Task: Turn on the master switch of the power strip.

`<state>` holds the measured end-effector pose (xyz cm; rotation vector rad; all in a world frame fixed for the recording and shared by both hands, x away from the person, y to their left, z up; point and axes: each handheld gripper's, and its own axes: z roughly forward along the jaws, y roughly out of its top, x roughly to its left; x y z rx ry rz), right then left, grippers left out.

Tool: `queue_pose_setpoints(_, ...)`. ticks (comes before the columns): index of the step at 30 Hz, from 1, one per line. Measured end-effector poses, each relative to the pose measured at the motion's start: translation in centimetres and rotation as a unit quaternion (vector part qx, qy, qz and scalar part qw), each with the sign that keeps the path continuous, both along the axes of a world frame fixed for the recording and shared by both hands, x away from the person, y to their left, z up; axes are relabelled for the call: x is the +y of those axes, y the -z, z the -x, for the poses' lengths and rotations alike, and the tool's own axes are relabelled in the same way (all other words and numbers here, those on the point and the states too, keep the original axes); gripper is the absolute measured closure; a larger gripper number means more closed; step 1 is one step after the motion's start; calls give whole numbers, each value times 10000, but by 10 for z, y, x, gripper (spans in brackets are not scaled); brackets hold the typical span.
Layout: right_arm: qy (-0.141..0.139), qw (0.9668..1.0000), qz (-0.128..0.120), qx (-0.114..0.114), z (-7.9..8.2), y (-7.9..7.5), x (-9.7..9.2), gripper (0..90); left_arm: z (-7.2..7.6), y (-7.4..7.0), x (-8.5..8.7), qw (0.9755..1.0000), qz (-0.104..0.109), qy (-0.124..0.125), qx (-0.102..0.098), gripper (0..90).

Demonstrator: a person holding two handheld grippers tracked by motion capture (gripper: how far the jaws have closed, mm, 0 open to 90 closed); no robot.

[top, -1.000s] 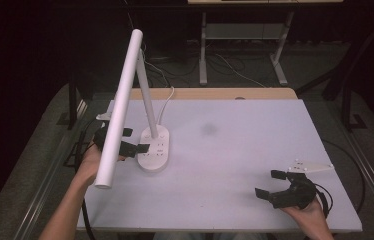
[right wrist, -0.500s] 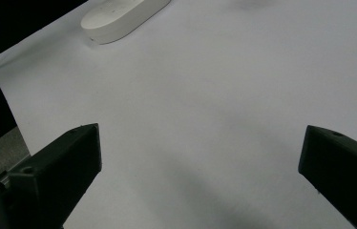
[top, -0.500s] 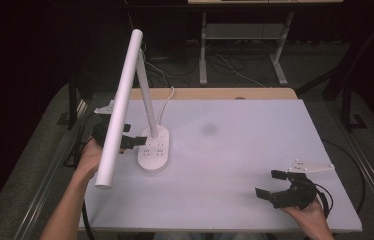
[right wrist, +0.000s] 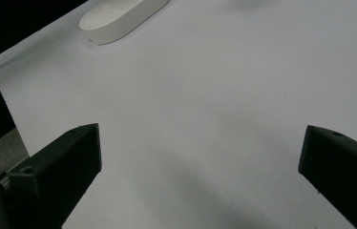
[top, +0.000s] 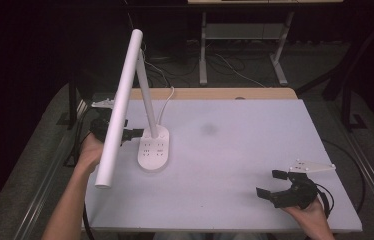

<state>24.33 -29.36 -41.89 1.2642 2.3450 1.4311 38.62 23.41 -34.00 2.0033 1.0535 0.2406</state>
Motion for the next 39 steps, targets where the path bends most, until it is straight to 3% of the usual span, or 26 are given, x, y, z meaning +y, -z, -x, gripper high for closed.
queue_pose_setpoints(7, 25, 10000, -11, 8, 0, 0, -2, 1, -8, 4, 1, 10000, -17, -82, -21, 189)
queue_pose_setpoints(12, 31, 10000, -9, 7, 0, 0, -2, 1, -12, 8, 0, 9998, -29, -216, -34, 267)
queue_pose_setpoints(18, 48, 10000, -12, 30, 0, 0, -3, 1, -16, 12, 0, 9992, -16, -401, 5, 398)
queue_pose_setpoints(22, 30, 10000, -2, 76, 1, 0, -3, 1, -19, 14, 2, 9988, 63, -485, -12, 543)
queue_pose_setpoints(34, 48, 10000, 12, 35, 0, 1, -5, 1, -28, 22, -1, 9985, 125, -505, 145, 803)
queue_pose_setpoints(39, 32, 10000, 27, 41, 0, 1, -5, 1, -31, 26, -2, 9984, 106, -525, 188, 866)
